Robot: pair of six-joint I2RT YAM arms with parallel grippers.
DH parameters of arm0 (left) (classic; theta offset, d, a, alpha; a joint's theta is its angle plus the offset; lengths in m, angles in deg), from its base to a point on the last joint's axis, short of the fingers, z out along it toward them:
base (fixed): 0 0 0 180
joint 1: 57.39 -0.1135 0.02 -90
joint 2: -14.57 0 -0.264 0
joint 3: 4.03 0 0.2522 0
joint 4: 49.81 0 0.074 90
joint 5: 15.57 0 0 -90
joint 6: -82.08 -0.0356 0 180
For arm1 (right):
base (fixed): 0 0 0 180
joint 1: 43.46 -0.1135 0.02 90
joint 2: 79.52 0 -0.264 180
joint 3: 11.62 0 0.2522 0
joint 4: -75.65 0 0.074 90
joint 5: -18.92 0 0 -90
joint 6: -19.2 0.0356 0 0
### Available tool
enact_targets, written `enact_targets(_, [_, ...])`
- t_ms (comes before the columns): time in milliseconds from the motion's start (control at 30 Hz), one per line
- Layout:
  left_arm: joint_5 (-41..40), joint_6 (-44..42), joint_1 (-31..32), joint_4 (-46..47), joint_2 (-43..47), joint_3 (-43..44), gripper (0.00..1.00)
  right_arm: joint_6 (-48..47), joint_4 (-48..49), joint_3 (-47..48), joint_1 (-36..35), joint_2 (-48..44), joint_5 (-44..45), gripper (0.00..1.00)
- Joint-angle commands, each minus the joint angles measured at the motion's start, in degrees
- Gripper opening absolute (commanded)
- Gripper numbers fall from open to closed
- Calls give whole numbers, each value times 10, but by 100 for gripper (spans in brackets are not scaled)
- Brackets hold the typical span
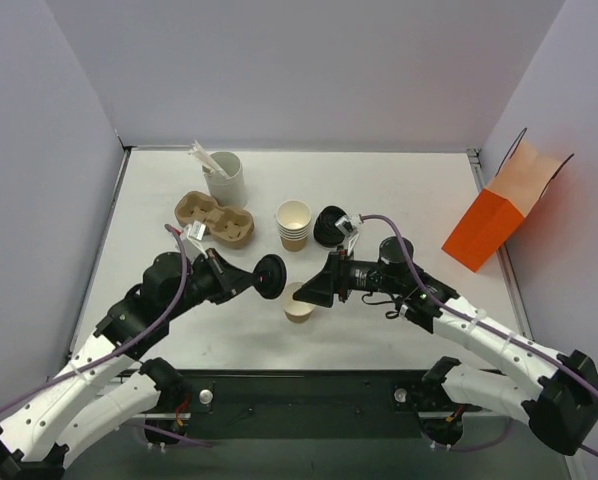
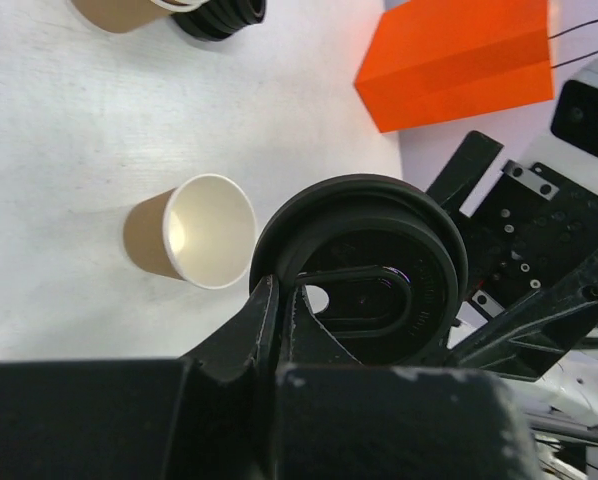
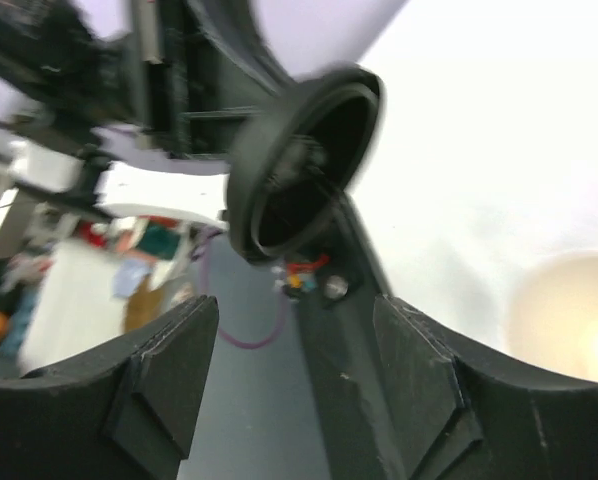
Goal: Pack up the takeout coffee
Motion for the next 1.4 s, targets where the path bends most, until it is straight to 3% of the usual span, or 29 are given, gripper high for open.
enact_targets(0, [-36,-90,-4,-105,-47,87,0,-118,-258,47,9,-87,157,71])
enact_targets(33, [-36,-105,-4,-117,-57,103,0,-125,-288,53,9,-99,184,79])
enact_targets(67, [-36,-111,-3,-124,-80,110,0,-126,-348,62,10,-116,212,80])
enact_targets(200, [-36,-133,4,-148,-144,146,0,-121,-439,97,11,-143,326,82])
enact_targets(333, [-101,-147,40,-193,-192,189,0,-119,-507,114,12,-144,428,82])
enact_targets(467, [-124,-146,79,-206,-239,216,0,-115,-515,108,13,-150,450,81])
enact_targets(733, [-128,-157,97,-183,-308,238,0,-96,-524,99,13,-147,471,80])
enact_targets(1367, [-136,-161,121,-168,-370,252,0,-87,-528,102,14,-124,476,79])
